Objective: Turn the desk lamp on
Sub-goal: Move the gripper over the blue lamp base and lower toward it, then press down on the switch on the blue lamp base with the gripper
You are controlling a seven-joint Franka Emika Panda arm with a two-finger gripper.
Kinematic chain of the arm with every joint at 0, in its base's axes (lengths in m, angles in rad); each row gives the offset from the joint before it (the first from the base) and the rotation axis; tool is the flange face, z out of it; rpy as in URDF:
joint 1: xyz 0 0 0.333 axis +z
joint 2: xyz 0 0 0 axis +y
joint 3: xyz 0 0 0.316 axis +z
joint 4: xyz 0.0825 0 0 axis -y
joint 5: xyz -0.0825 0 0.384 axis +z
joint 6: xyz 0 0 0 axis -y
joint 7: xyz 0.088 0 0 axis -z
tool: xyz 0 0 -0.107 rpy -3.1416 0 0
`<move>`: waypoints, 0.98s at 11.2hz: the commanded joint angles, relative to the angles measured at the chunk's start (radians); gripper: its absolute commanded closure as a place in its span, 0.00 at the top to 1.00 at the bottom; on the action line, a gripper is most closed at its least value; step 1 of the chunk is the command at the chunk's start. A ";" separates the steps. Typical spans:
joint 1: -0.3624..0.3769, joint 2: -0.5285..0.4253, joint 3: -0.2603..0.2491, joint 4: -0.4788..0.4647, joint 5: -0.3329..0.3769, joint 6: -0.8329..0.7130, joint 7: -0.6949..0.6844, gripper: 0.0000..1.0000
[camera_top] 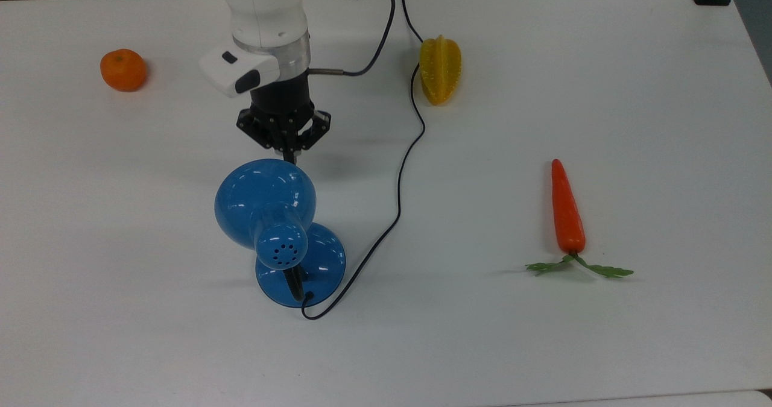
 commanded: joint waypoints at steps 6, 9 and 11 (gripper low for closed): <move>0.003 0.189 -0.005 0.008 0.004 0.439 -0.018 0.00; 0.003 0.226 -0.005 0.013 -0.006 0.469 -0.020 0.00; 0.003 0.247 -0.005 0.023 -0.004 0.504 -0.018 0.00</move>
